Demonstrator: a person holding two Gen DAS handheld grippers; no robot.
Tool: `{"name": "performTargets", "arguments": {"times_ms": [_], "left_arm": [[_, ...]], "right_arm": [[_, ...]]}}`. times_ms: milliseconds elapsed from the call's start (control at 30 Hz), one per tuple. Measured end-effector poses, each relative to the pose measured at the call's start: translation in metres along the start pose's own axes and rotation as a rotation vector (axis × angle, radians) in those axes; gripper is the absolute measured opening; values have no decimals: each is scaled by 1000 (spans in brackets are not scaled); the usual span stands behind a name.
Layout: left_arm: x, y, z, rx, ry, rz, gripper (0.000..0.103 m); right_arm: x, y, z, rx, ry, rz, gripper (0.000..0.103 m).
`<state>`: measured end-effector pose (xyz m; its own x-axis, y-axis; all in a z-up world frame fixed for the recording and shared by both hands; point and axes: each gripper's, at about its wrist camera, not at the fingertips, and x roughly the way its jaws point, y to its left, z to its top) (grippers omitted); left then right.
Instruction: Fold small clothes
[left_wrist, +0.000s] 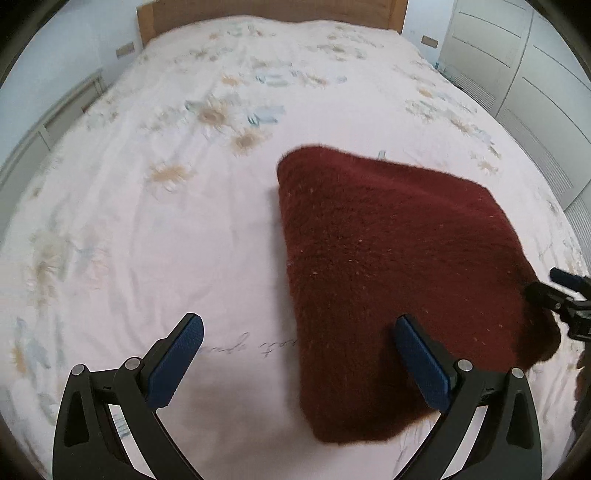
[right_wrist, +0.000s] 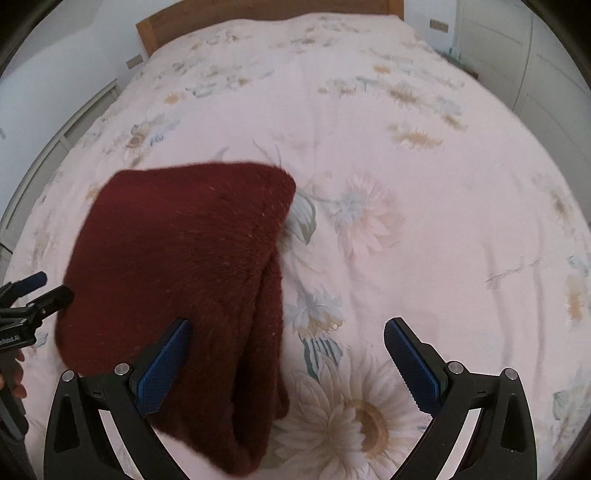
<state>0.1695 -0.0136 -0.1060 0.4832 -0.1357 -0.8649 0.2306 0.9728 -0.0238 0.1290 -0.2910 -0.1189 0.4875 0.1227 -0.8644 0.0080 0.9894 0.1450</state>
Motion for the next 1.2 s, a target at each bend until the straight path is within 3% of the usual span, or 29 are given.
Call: {"name": "performTargets", "arguments": {"times_ms": [233,433,533,733,1200], "left_arm": [[-57,-8,-15,47,-66,46,102],[-86,-2,-37,-5,-73,46,102],[-93,0,-48,-21,-66,91,102],[-98,4,-57,-32,-65,111,102],[-93,7,-68,-31,-35,117,102]], "right_arm": [[-68,6,-16,-39,-85,-21,103],[-109,7,-41,-51,-116,-56,103],[-116,4,-52,-44,-110,-73,103],[-121,-1,-67,-32,-95,-87,103],[-125,-16,-75,-4,-87,-113,103]]}}
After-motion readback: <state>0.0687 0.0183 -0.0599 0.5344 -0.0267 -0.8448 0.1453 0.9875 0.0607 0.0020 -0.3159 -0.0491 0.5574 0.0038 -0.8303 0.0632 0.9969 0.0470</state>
